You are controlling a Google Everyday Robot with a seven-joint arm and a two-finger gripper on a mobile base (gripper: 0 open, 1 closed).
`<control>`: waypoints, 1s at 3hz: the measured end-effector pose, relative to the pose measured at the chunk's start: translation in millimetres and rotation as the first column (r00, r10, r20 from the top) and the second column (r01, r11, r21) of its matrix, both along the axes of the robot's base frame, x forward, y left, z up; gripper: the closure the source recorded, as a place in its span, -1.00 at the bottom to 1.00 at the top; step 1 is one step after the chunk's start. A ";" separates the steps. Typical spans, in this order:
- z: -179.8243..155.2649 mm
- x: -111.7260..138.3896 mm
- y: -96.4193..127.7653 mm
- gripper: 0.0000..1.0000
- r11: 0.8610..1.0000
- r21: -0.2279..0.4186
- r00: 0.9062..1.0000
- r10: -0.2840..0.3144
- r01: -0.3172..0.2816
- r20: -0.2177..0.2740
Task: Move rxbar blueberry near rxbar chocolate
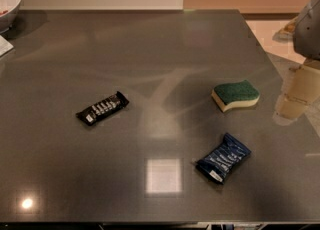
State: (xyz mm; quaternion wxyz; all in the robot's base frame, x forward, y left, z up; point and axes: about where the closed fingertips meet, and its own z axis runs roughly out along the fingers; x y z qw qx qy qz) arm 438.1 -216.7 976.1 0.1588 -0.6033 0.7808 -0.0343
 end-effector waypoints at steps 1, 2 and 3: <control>1.0 0.5 0.7 -1.00 1.000 -0.002 1.000 0.004 -0.004 0.004; -5.1 2.0 17.6 -1.00 0.995 0.002 0.995 0.096 -0.096 -0.016; -25.8 -4.5 44.6 -1.00 0.968 -0.002 0.967 0.249 -0.250 -0.057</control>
Offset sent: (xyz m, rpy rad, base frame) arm 0.0024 0.0438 -0.0208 0.0067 0.0769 0.2596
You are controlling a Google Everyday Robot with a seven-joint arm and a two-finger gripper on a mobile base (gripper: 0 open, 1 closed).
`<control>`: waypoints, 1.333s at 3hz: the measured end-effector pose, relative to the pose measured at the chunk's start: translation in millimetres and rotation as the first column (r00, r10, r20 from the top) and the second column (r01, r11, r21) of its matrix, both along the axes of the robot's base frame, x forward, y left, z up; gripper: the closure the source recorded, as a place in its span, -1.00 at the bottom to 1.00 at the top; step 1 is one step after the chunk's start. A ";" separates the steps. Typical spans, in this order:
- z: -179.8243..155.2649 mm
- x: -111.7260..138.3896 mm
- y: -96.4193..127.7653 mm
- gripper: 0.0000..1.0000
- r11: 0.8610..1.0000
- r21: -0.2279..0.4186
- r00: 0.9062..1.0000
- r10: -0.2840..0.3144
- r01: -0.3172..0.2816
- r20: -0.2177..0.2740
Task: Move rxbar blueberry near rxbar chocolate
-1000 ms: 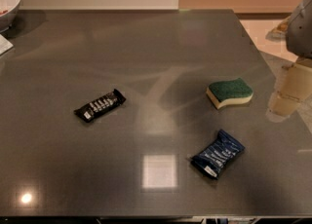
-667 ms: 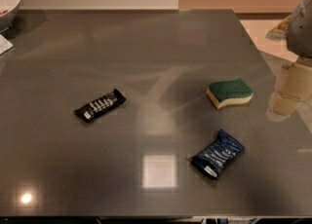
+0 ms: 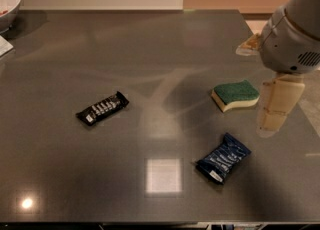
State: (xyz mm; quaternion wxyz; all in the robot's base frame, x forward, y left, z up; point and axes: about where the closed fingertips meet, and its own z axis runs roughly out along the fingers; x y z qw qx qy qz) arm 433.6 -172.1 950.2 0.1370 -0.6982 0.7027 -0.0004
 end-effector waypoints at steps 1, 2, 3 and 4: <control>-29.2 -16.2 12.9 -1.00 0.989 -0.034 0.989 0.141 -0.143 -0.041; -58.5 -37.6 13.4 -1.00 0.963 -0.061 0.963 0.258 -0.263 -0.082; -82.9 -57.4 12.7 -1.00 0.933 -0.065 0.931 0.344 -0.354 -0.125; -100.7 -69.9 11.7 -1.00 0.913 -0.058 0.906 0.391 -0.405 -0.163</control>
Offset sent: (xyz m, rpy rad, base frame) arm -0.0647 0.0087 -0.0992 -0.1156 0.1403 0.4184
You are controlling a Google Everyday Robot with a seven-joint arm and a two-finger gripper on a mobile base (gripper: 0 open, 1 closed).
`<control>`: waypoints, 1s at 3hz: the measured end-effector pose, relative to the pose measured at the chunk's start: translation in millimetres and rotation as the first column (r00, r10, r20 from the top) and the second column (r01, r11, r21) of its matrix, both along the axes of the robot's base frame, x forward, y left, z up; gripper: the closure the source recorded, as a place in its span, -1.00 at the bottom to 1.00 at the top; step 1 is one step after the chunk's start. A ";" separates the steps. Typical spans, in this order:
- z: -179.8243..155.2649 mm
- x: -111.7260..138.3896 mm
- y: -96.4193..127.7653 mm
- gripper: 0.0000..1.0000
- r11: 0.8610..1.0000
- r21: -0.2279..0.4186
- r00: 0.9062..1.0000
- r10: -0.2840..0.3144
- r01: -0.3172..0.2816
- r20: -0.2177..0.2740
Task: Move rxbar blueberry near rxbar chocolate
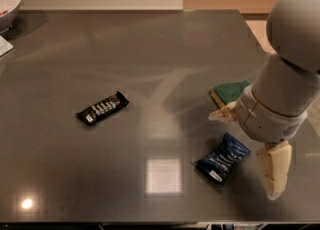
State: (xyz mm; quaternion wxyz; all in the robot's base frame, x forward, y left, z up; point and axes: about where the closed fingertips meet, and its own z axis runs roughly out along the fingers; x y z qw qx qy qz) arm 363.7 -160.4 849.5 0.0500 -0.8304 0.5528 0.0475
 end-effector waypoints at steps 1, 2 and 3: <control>-11.2 -4.2 4.0 -1.00 0.999 0.030 0.999 0.027 -0.027 -0.025; -20.0 -5.3 10.7 -0.66 0.998 0.046 0.998 0.045 -0.043 -0.045; -28.7 -4.8 14.7 -0.20 0.998 0.036 0.997 0.046 -0.044 -0.059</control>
Offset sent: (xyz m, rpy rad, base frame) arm -0.0070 0.0179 -0.0336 0.0641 0.0881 0.0664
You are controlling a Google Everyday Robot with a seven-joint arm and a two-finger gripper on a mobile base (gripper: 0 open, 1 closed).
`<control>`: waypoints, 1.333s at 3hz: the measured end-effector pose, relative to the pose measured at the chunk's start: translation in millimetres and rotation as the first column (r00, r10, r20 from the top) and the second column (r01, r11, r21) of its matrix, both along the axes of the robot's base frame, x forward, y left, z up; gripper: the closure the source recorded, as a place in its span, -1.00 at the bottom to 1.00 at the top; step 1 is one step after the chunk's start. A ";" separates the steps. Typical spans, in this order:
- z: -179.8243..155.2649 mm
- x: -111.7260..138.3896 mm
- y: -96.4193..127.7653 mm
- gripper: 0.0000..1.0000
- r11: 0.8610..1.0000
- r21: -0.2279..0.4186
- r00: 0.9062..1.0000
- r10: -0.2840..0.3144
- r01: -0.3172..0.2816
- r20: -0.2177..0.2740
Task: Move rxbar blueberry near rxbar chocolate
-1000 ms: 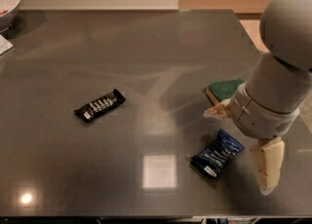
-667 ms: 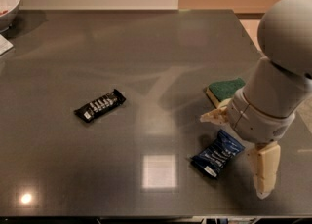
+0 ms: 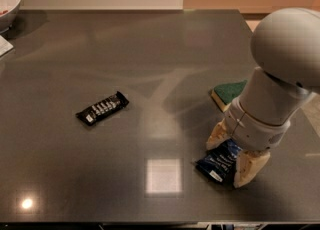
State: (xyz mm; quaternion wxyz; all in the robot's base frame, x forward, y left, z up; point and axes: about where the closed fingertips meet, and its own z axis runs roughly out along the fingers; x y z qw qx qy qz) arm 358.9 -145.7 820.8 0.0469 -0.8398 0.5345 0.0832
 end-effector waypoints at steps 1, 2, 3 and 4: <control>0.3 2.2 1.2 0.27 1.000 -0.008 1.000 -0.005 0.005 -0.003; 3.0 2.3 1.2 0.74 1.000 -0.008 1.000 -0.005 0.005 -0.003; 21.2 26.8 22.7 1.00 0.999 -0.004 0.999 -0.032 0.032 0.015; 45.0 64.4 65.4 1.00 0.998 0.023 0.998 -0.059 0.058 0.035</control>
Offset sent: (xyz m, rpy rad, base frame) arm 0.0354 0.0240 0.0268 -0.0159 -0.0183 -0.0865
